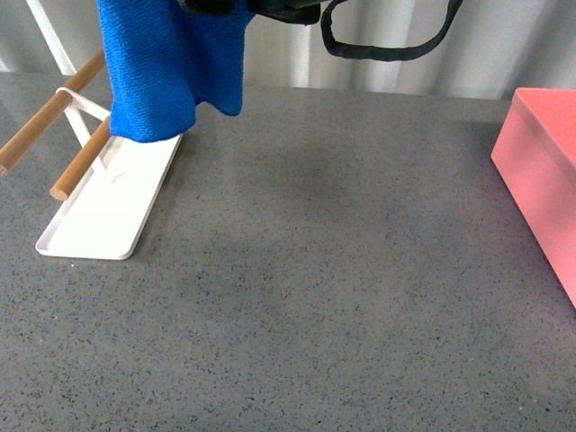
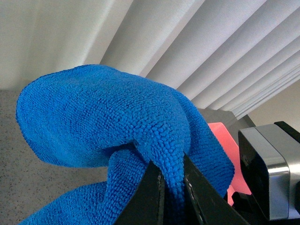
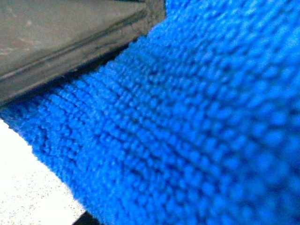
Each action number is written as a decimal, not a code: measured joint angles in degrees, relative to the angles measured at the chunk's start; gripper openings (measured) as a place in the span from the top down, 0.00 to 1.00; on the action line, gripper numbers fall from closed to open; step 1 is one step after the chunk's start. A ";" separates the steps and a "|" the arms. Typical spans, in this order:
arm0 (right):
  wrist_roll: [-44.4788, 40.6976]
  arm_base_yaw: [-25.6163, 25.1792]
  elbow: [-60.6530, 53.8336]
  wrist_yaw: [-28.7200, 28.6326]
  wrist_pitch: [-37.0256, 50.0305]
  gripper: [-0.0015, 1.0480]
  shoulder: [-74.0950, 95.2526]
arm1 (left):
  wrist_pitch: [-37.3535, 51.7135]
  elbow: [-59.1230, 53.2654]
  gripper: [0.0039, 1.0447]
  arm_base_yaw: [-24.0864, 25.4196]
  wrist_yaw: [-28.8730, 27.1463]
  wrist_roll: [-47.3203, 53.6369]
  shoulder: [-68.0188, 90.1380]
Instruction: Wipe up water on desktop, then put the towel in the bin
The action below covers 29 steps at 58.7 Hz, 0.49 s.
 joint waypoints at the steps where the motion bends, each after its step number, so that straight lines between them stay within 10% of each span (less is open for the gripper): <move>1: 0.02 0.00 0.00 0.00 0.13 0.74 0.00 | 0.00 0.00 0.96 0.00 0.00 0.00 0.00; 10: 0.50 0.15 -0.04 0.46 1.14 0.97 -0.02 | 0.00 0.00 0.94 0.00 0.00 -0.02 0.00; 29: 0.85 -0.02 -0.72 1.92 1.81 0.97 -0.11 | 0.00 0.00 0.50 0.00 0.02 -0.02 0.00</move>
